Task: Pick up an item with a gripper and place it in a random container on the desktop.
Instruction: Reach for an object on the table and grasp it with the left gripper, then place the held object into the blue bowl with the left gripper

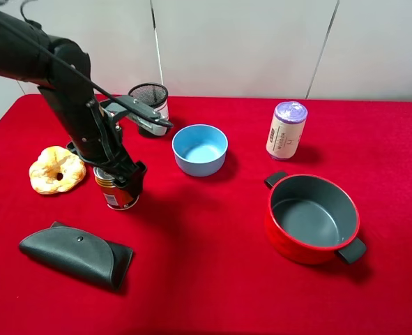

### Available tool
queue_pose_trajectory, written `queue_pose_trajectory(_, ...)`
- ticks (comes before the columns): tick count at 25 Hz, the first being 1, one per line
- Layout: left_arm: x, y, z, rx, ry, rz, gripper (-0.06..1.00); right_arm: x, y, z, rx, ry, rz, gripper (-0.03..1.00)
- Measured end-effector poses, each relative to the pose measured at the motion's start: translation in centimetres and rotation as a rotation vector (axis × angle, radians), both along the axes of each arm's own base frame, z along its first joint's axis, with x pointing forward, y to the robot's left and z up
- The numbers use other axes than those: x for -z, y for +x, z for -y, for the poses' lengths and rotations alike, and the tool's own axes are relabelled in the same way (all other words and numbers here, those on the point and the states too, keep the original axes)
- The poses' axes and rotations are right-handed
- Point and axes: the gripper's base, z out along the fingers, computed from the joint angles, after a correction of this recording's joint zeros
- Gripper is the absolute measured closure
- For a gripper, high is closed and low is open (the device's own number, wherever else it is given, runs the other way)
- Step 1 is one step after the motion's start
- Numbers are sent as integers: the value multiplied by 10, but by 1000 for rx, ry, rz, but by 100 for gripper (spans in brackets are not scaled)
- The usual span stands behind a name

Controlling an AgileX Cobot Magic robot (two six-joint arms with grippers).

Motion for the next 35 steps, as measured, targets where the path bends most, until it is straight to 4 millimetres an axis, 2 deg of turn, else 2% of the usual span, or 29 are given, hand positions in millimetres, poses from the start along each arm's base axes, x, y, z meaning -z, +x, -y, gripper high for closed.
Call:
queue_pose_trajectory(9, 14, 3, 2, -3, 3, -8, -5, 0, 0, 0, 0, 0, 1, 28)
queue_pose_trajectory(12, 15, 4, 2, -3, 3, -7, -2, 0, 0, 0, 0, 0, 1, 28)
queue_pose_trajectory(16, 18, 4, 2, -4, 4, -12, 13, 0, 0, 0, 0, 0, 1, 28)
queue_pose_trajectory(19, 18, 4, 2, -2, 7, -10, 29, 0, 0, 0, 0, 0, 1, 28)
queue_pose_trajectory(35, 18, 4, 2, -2, 6, -9, 29, 0, 0, 0, 0, 0, 0, 28)
